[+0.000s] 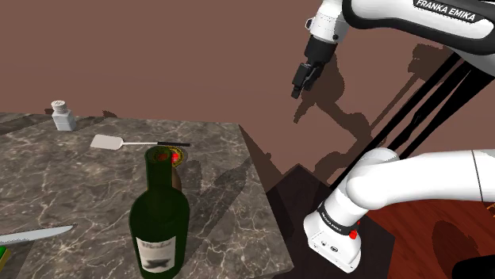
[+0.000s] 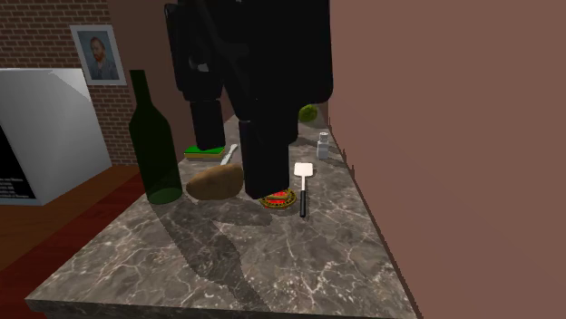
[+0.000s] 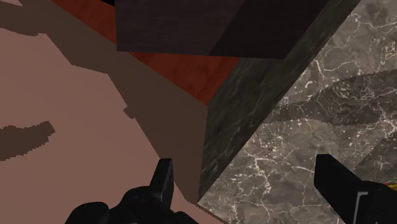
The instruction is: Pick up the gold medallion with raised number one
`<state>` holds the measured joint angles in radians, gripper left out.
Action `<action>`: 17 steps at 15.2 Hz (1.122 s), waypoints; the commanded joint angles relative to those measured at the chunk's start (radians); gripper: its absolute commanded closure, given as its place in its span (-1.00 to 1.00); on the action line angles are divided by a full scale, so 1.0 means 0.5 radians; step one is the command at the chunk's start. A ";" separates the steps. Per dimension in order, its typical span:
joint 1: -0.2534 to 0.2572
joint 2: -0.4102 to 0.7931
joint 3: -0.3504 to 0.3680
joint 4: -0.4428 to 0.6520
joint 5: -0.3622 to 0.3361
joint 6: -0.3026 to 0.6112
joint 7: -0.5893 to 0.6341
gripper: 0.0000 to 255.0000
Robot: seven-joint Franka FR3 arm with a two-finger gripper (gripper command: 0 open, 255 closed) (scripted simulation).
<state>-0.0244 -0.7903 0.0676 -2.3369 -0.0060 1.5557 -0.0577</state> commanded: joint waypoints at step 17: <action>0.091 0.744 0.534 -0.004 0.217 0.801 0.623 -1.00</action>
<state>0.0206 -0.4480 0.3188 -2.3519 0.1026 1.9367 0.2330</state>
